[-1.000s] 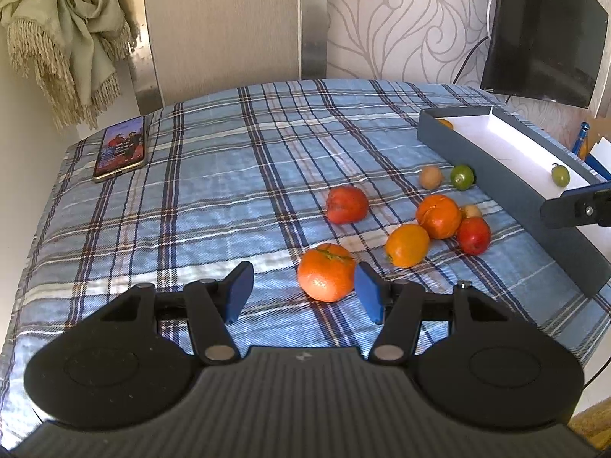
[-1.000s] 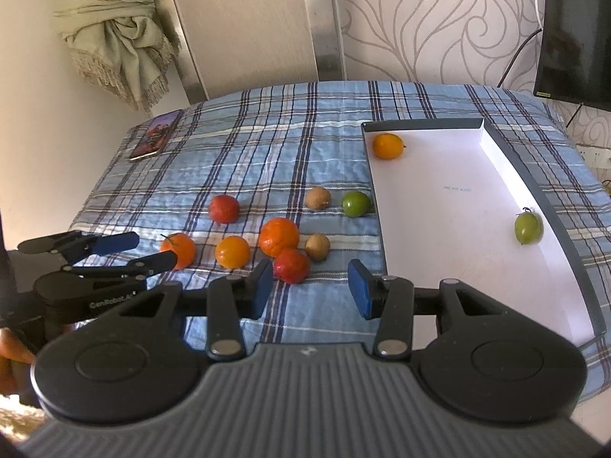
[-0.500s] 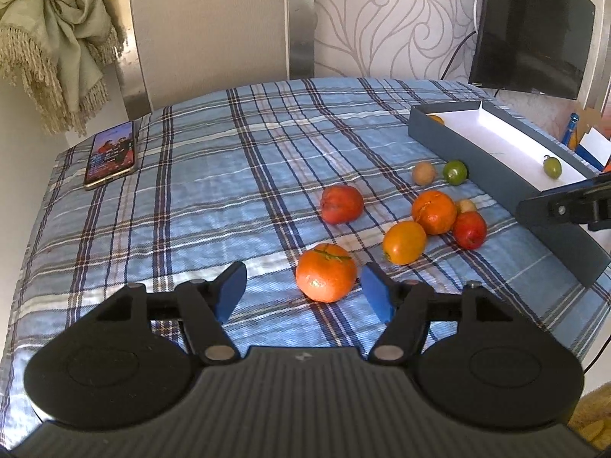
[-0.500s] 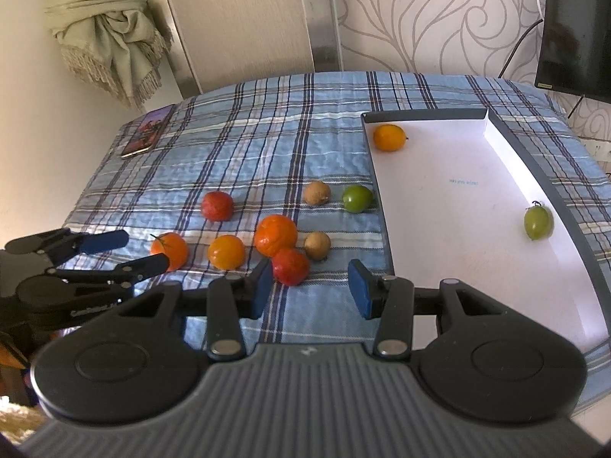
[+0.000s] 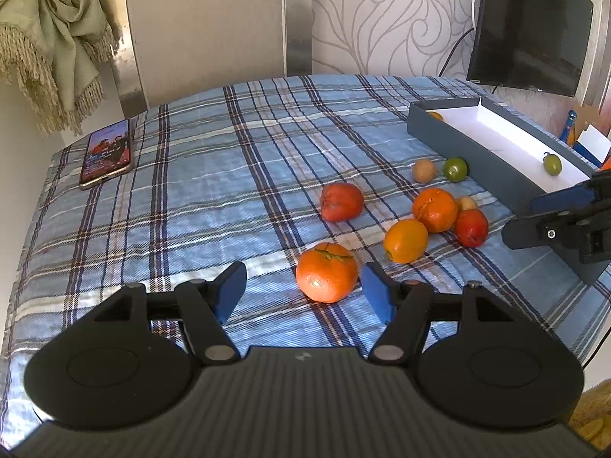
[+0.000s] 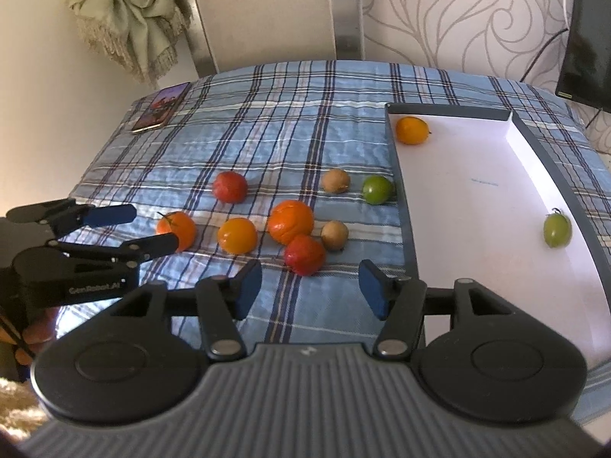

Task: Organize fruits
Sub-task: 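Grasp the large orange with the left gripper while the right gripper grasps the red tomato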

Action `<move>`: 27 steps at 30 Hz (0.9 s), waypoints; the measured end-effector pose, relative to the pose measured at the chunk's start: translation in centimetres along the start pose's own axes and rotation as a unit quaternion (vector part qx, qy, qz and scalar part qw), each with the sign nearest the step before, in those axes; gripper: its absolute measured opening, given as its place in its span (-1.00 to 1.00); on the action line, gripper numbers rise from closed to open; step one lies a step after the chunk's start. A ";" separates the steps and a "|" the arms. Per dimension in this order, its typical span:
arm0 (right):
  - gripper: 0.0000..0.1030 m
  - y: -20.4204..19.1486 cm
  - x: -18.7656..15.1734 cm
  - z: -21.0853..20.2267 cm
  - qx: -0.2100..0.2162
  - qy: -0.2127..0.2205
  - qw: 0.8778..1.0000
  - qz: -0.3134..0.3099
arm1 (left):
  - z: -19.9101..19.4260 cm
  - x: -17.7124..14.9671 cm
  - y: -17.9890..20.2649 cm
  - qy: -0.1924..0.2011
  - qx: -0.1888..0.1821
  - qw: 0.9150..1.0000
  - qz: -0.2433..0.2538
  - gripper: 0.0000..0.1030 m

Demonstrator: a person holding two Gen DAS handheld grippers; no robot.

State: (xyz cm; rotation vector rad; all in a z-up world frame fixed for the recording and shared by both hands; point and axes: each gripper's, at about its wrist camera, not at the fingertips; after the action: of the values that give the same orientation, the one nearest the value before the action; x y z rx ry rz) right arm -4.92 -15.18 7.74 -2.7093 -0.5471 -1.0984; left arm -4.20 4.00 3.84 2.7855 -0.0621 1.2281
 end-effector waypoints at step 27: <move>-0.14 -1.3 0.6 4.2 -0.013 -0.033 0.998 -0.049 | 2.7 0.0 -0.1 -0.024 -0.035 0.999 -0.002 0.27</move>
State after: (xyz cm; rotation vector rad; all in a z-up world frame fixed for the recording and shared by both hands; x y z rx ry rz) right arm -2.35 -12.64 5.11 -2.7764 -0.6867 -1.0488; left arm -2.19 3.87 2.05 2.7537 -0.0999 1.1359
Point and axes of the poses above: each gripper's, at about its wrist camera, not at the fingertips, and z roughly the way its jaws point, y to its right, x to its top, and after that the axes turned 7 degrees about -z, right-handed
